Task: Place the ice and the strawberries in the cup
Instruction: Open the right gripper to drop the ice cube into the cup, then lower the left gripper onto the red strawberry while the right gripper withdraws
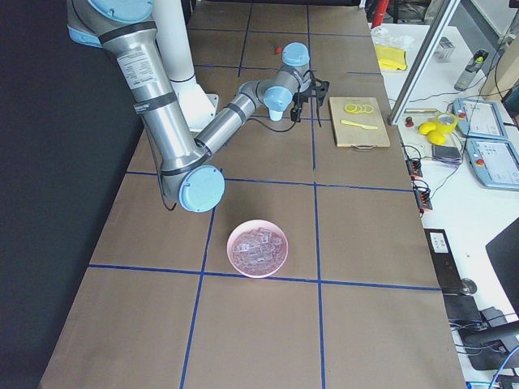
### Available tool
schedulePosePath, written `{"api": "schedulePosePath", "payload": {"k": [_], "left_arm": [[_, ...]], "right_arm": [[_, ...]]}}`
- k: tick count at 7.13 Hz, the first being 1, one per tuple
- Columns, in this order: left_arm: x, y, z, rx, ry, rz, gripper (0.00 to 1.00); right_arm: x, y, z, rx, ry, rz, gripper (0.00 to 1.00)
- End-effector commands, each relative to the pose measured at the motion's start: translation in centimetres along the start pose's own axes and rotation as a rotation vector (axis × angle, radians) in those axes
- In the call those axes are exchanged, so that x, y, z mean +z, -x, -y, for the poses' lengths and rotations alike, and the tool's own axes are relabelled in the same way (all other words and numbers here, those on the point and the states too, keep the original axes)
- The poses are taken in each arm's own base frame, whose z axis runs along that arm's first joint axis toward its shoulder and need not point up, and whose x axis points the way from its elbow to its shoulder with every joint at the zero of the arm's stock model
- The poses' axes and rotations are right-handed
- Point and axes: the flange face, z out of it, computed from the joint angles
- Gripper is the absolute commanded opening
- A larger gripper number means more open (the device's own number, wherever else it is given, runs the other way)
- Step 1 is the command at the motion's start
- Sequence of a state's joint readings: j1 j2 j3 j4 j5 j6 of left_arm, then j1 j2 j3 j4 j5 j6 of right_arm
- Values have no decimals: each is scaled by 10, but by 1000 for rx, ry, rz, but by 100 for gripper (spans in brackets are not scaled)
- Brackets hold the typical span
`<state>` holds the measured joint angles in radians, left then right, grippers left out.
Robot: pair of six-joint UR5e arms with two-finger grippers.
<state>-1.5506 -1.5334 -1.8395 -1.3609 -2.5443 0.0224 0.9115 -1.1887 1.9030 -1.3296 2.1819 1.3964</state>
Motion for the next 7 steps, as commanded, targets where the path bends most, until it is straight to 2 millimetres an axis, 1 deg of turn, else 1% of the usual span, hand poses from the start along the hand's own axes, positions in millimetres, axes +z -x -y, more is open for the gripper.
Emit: {"api": "schedulePosePath", "payload": {"k": [1,2,3,4,5,6,7], "left_arm": [[2,-53,28,-7,-24,-5,100],[33,-88,32,-22,11,2,100],[67,-109,31,1,34,71,100],[109,-133,27,-17,46,146,100],[135,-146,24,-81,9,187,100],[165,-150,-1,-73,-6,181,100],[197,-141,-12,-52,-27,188,100]], "right_arm": [[-52,-119,53,-89,9,-46,100],[-71,-179,68,-160,10,-76,100],[-89,-230,77,-207,-5,-106,100],[-97,-259,80,-242,-7,-127,100],[-97,-269,79,-246,-4,-135,100],[-97,-269,79,-247,-3,-135,100],[-95,-267,79,-250,-2,-136,100]]}}
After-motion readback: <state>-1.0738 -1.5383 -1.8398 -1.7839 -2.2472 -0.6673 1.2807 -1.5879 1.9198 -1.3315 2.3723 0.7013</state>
